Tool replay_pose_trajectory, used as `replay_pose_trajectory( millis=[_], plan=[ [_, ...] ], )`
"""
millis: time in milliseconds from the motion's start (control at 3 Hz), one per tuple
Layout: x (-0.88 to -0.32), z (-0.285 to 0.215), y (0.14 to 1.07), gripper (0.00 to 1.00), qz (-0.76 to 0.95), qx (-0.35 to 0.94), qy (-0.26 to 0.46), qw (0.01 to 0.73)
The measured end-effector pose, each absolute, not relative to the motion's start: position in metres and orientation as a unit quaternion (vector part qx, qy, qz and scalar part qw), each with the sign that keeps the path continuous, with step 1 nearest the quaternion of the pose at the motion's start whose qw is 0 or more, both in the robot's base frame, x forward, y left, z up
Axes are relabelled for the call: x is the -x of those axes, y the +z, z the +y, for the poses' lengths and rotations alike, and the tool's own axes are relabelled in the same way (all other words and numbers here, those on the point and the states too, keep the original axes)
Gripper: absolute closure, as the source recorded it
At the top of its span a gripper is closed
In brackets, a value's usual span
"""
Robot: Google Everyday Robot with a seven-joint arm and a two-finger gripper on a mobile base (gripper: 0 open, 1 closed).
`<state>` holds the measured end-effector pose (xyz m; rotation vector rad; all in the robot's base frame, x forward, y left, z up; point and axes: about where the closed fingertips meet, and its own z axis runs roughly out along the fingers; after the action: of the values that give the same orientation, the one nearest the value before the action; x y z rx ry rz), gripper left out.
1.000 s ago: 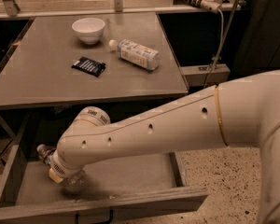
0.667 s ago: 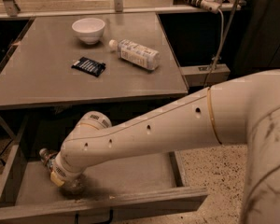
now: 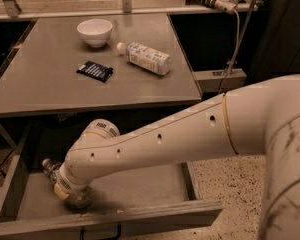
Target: Place water bottle into top drawer
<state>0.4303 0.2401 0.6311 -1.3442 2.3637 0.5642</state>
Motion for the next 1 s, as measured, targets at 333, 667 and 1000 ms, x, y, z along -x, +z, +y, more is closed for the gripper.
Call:
replay_pose_trajectory(
  millis=[333, 667, 1000],
  plan=[
    [-0.4303, 0.2401, 0.6311, 0.34, 0.837, 0.476, 0.200, 0.181],
    [-0.4302, 0.2401, 0.6311, 0.11, 0.837, 0.476, 0.200, 0.181],
    [-0.4302, 0.2401, 0.6311, 0.00, 0.837, 0.476, 0.200, 0.181]
  ],
)
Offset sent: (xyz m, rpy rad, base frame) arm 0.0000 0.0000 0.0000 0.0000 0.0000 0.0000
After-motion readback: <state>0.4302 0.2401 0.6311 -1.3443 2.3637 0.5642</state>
